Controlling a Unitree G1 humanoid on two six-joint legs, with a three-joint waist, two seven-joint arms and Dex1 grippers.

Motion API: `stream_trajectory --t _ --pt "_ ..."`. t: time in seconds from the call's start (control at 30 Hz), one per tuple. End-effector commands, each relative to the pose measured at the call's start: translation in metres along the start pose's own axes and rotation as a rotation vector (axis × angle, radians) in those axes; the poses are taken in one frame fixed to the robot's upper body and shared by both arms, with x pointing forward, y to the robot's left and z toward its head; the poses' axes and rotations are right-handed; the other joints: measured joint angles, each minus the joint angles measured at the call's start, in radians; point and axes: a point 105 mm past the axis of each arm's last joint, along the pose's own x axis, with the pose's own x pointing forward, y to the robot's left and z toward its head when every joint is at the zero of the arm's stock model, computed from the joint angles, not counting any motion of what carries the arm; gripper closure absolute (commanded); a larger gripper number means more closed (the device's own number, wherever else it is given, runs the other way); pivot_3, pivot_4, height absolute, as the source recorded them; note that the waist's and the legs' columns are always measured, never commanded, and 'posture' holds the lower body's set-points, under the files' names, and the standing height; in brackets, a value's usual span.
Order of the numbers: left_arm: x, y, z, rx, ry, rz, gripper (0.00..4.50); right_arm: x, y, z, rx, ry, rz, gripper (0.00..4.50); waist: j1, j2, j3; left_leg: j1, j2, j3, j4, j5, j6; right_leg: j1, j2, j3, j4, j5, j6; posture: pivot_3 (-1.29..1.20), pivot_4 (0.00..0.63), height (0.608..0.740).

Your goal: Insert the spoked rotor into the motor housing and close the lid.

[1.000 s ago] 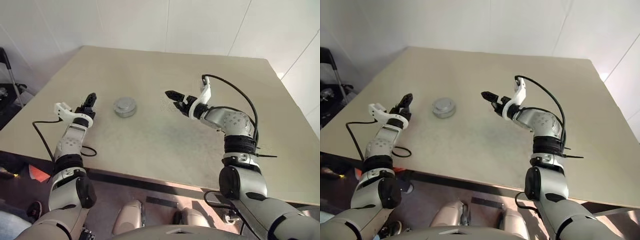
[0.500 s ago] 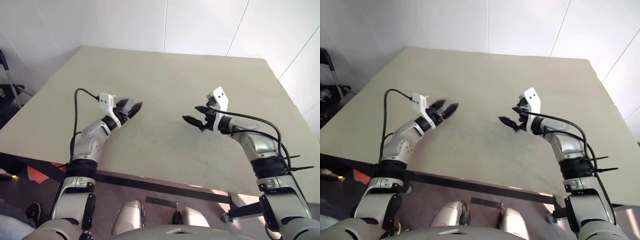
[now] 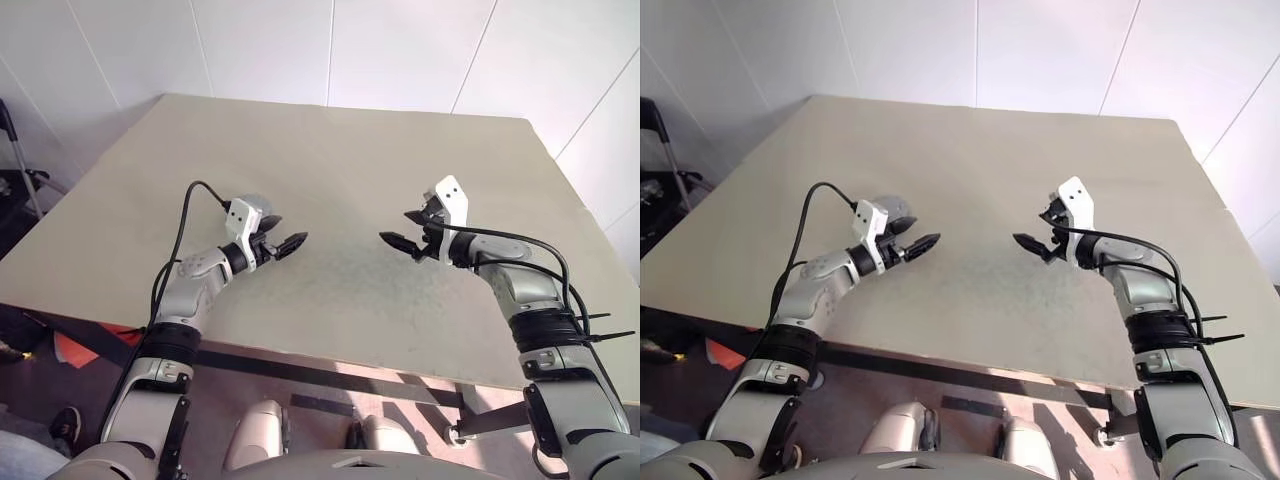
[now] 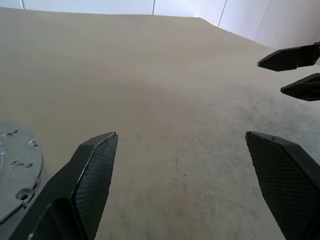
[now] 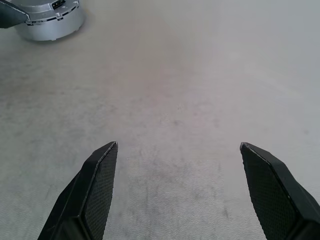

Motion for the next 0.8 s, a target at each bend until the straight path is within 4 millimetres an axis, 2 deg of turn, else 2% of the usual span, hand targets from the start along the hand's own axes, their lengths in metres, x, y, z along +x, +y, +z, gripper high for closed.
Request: stream_trajectory --t 0.03,0.8 --pt "0.0031 -0.0064 0.0074 0.035 -0.019 -0.026 0.2 -0.001 -0.0099 0.0198 -0.016 -0.075 -0.05 0.1 0.0 0.0 0.0 0.0 0.0 0.0 0.0 0.0 0.0 0.0 0.0 0.0 0.0 0.0 0.0 0.0 0.0 0.74" --pt "0.0053 -0.0158 0.001 0.012 -0.021 -0.017 0.2 0.0068 -0.0177 0.0236 -0.033 -0.079 -0.082 0.1 0.0 0.0 0.0 0.001 0.0 0.0 0.001 0.0 0.0 0.0 0.0 0.0 0.002 0.0 0.0 0.0 0.0 0.74"
